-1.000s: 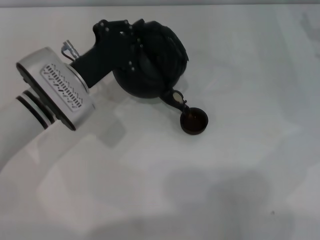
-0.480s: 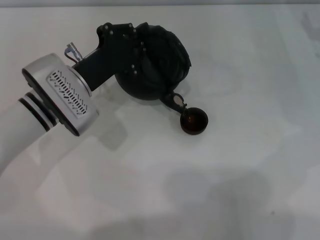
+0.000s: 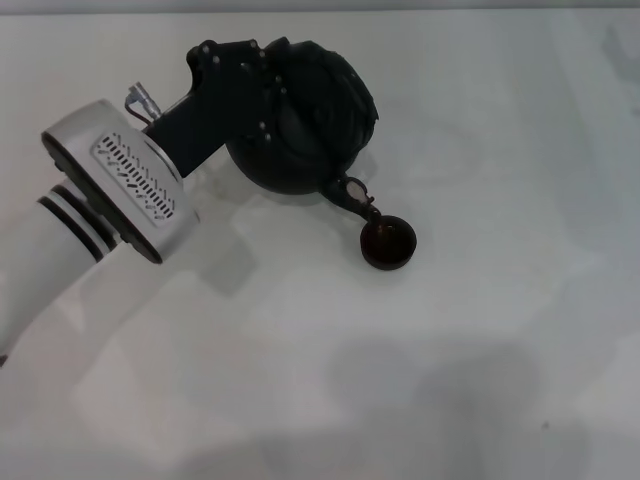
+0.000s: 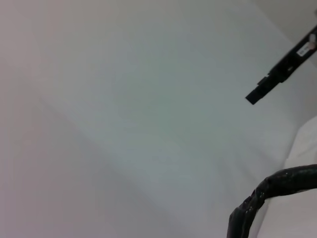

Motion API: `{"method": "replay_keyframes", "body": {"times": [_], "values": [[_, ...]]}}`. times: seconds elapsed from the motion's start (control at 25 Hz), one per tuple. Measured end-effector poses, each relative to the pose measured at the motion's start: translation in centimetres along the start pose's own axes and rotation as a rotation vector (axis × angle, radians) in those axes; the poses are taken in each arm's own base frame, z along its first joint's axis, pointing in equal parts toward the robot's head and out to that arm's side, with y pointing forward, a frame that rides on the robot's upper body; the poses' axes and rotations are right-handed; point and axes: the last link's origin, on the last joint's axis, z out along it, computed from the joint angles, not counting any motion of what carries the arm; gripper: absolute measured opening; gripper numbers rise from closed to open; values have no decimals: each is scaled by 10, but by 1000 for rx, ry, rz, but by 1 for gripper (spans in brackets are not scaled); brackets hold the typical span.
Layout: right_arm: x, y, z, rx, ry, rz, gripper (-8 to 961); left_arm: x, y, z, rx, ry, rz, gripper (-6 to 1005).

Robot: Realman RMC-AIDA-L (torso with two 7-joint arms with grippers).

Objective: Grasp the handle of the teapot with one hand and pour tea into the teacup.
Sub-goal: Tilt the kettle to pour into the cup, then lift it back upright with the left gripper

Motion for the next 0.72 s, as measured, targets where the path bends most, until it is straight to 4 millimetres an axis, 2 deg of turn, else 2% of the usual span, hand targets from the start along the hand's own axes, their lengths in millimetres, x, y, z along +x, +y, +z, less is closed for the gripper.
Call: {"method": "replay_keyframes", "body": {"times": [0.36,0.4,0.56,0.72], "values": [[0,-1,0,1,0,-2,860,1,2,-1,28,-6,-112,87],[-1,-1,0,1,-1,-2,860,0,2,-3,37,-11,-185,87],[-1,-1,0,1,-1,-2,860,-2,1,-5,52,-19,-268,87],[0,-1,0,1,0,-2,860,-7,-3,-13,151,-48,-380,87]]}}
